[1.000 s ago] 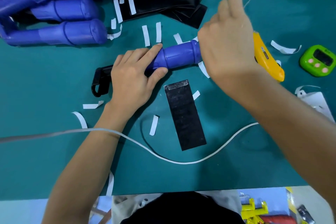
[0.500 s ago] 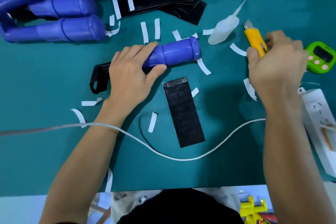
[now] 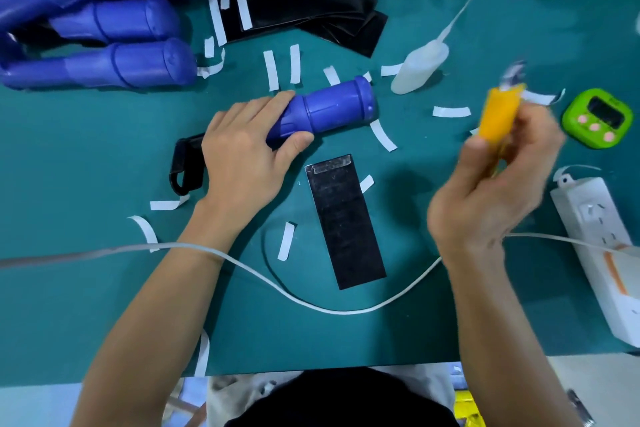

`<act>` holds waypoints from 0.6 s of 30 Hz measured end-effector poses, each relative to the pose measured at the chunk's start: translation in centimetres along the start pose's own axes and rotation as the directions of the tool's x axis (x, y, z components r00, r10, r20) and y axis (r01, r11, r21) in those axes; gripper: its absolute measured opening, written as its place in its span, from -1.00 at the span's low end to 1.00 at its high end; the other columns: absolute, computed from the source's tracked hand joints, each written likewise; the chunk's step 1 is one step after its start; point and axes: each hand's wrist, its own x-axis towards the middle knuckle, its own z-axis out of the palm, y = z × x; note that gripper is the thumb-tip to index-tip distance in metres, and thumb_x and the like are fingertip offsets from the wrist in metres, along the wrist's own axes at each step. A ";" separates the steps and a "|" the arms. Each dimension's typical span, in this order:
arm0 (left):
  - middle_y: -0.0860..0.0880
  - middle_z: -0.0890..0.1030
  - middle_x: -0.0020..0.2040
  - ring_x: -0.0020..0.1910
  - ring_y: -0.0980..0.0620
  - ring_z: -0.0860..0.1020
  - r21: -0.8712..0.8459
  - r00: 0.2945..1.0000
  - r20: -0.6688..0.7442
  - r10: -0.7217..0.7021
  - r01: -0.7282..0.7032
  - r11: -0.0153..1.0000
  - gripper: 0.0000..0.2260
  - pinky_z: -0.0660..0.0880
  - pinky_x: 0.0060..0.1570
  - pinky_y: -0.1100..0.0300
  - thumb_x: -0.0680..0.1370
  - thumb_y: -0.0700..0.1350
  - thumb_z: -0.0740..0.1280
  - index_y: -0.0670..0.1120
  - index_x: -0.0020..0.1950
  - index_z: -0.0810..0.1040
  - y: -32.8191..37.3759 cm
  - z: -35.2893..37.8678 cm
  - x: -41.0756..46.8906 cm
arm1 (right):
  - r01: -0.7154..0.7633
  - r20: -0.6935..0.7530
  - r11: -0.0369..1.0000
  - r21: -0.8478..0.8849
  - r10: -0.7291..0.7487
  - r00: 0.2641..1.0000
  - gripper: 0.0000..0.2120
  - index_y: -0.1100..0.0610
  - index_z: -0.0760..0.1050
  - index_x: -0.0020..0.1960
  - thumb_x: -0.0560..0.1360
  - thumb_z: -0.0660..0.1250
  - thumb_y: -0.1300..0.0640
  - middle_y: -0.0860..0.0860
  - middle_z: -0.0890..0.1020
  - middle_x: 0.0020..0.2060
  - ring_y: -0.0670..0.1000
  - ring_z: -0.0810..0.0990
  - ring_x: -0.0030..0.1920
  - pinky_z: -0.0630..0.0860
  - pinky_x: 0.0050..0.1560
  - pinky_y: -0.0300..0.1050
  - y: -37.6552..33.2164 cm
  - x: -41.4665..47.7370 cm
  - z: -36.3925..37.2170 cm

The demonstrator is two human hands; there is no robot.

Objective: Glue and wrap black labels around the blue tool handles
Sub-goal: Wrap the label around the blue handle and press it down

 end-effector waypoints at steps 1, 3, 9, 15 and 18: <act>-0.02 0.71 0.18 0.07 -0.12 0.62 -0.004 1.000 -0.007 -0.003 0.003 1.000 -0.51 0.44 0.03 0.01 0.61 0.27 0.38 -0.05 0.36 0.64 0.1 0.0 0.0 | 0.041 0.064 0.999 0.032 -0.043 0.997 -0.71 0.37 0.44 0.32 0.64 0.25 0.25 0.17 0.51 0.06 -0.05 0.41 -0.02 0.35 0.08 -0.32 -0.6 -0.7 0.3; -0.01 0.71 0.18 0.08 -0.11 0.63 -0.006 1.000 -0.017 -0.012 0.011 1.000 -0.51 0.45 0.05 0.02 0.60 0.27 0.39 -0.05 0.35 0.65 0.2 0.1 -0.1 | 0.062 0.246 0.997 0.056 -0.074 0.966 -0.69 0.24 0.38 0.38 0.65 0.25 0.21 0.06 0.46 0.11 -0.01 0.45 -0.03 0.35 0.01 -0.30 -2.0 -2.0 1.4; -0.03 0.72 0.17 0.06 -0.15 0.65 -0.010 1.000 -0.021 -0.015 0.015 1.000 -0.52 0.49 0.04 -0.02 0.59 0.25 0.41 -0.07 0.33 0.67 0.3 0.1 -0.1 | 0.083 0.444 0.985 -0.153 -0.006 0.896 -0.64 0.08 0.30 0.39 0.61 0.18 0.10 0.15 0.59 0.10 0.22 0.57 -0.14 0.29 -0.20 -0.11 -3.4 -3.3 3.2; -0.05 0.73 0.16 0.05 -0.16 0.65 -0.021 0.999 -0.020 -0.029 0.028 0.999 -0.52 0.52 0.05 -0.03 0.58 0.24 0.43 -0.09 0.32 0.67 0.6 -0.1 -0.1 | 0.090 0.466 0.983 -0.160 -0.005 0.885 -0.68 0.09 0.34 0.34 0.60 0.20 0.11 0.16 0.61 0.04 0.24 0.61 -0.20 0.28 -0.18 -0.14 -2.8 -3.3 3.2; -0.05 0.73 0.16 0.04 -0.16 0.65 -0.026 0.999 -0.013 -0.041 0.040 0.999 -0.52 0.51 0.06 -0.02 0.58 0.23 0.43 -0.09 0.32 0.67 0.6 -0.2 -0.1 | 0.085 0.493 0.985 -0.152 0.001 0.870 -0.69 0.07 0.31 0.33 0.60 0.18 0.08 0.16 0.60 0.06 0.25 0.61 -0.18 0.29 -0.16 -0.13 -2.8 -3.5 3.4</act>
